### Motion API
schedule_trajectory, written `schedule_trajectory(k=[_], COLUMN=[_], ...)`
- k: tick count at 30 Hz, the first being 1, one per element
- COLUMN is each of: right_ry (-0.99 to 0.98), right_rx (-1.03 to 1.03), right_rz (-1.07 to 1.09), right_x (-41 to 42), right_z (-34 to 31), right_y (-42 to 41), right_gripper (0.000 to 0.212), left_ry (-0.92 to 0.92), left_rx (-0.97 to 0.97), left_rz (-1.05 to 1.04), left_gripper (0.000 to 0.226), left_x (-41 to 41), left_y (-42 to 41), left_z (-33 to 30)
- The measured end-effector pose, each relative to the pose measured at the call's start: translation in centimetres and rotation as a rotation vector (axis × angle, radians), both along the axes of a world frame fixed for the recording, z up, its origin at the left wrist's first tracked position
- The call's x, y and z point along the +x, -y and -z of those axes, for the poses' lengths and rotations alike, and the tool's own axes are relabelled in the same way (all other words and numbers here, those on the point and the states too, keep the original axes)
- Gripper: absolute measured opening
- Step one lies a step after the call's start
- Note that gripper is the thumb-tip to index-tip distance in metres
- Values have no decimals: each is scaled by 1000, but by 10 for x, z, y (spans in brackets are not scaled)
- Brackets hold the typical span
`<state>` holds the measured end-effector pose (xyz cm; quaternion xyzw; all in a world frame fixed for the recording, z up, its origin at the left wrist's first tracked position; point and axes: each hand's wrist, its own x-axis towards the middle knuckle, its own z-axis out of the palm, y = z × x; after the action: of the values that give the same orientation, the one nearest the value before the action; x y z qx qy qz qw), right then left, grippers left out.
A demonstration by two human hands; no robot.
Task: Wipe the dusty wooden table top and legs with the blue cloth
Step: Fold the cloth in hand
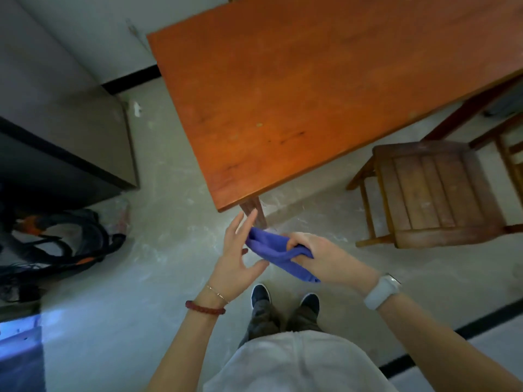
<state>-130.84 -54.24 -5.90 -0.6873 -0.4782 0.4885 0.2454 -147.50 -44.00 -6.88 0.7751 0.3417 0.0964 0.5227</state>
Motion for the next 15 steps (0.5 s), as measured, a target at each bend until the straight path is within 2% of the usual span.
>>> schedule_trajectory(k=[3,5,8,10,12,15], right_ry=[40,116,196,176,150,147], right_rx=[58,98,148,159,168,200], right_rz=[-123,-188,-226,-193,-132,-11], right_x=[2,2,2,1,1,4], right_z=[-32,-46,-64,-77,-88,-93], right_y=[-9,-17,-28,-34,-37,-38], right_gripper=[33,24,13,16,29,30], left_ry=[20,18,11,17,17,-5], left_rx=[228,344,428,382,318,105], left_rz=[89,129,146,118,88,51], left_gripper=[56,44,29,26,27,25], left_x=[-6,-10,-15,-16,-15,-18], left_y=[-9,-13,-19,-20,-22,-26], left_z=[-20,-24,-22,-21,-23,-30])
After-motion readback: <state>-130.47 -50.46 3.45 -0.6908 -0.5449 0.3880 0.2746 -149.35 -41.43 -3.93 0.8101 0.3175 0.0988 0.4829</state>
